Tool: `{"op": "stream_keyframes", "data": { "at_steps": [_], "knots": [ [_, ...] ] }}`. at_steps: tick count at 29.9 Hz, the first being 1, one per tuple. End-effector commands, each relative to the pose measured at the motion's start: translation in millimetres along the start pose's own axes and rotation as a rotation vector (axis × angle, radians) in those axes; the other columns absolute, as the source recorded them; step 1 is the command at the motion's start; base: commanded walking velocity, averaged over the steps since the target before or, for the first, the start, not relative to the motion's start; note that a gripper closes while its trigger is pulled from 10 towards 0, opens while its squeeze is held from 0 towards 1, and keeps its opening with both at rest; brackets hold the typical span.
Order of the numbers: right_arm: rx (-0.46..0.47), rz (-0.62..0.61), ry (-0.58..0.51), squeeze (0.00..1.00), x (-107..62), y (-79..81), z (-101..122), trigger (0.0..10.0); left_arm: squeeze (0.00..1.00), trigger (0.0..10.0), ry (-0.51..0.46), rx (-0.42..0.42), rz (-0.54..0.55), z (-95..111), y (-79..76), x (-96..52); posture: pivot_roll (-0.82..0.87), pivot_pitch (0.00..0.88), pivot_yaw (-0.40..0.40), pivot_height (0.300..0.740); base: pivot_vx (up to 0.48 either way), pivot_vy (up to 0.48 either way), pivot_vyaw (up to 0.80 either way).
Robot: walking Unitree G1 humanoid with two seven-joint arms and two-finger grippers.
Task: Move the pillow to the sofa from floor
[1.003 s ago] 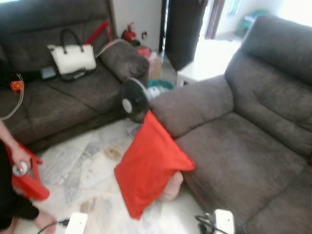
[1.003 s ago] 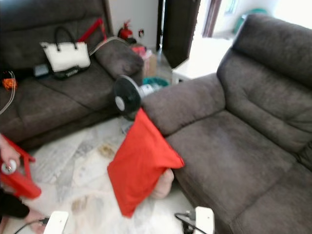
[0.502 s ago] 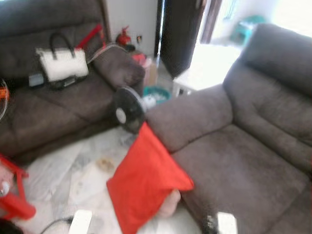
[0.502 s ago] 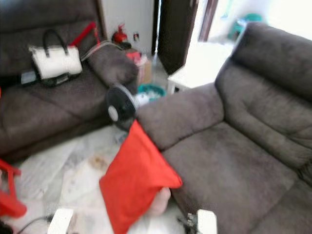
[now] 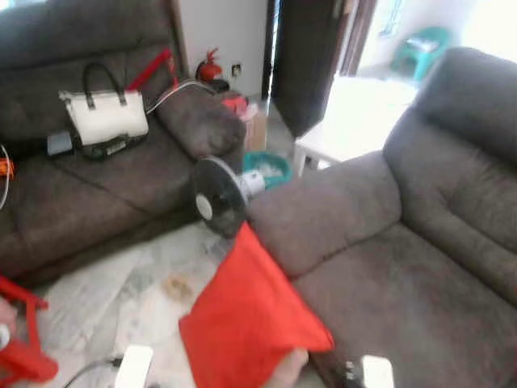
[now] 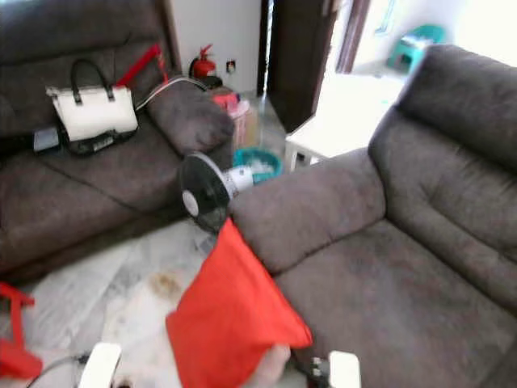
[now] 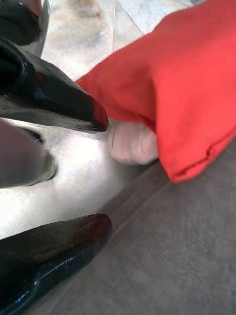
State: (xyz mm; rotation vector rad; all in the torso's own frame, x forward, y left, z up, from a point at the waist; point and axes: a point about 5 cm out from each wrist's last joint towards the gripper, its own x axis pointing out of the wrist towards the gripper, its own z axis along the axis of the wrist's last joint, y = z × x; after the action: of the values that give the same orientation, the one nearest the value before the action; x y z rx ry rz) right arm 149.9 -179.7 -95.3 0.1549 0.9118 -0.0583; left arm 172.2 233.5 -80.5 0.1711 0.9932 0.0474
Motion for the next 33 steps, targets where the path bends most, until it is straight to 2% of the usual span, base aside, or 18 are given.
{"op": "stream_keyframes", "data": {
  "at_steps": [1,10,33],
  "knots": [
    [-0.013,-0.024,0.017,0.0,-2.8,-10.0,-4.3,10.0,0.0,10.0,-0.007,0.003,-0.017,2.5,-6.7,0.9,0.06,0.0,-0.01,0.74,0.0,0.0,0.46],
    [-0.013,-0.021,0.022,0.0,-2.9,-9.8,-5.0,10.0,0.0,10.0,-0.005,0.008,-0.019,2.1,-6.7,0.9,0.06,0.0,-0.011,0.74,0.0,0.0,0.65],
    [0.011,-0.017,0.008,0.0,-3.0,-9.1,-4.4,10.0,0.0,10.0,-0.009,0.021,-0.019,2.8,-6.3,0.9,0.06,0.0,-0.012,0.74,0.0,0.0,0.0]
  ]
}}
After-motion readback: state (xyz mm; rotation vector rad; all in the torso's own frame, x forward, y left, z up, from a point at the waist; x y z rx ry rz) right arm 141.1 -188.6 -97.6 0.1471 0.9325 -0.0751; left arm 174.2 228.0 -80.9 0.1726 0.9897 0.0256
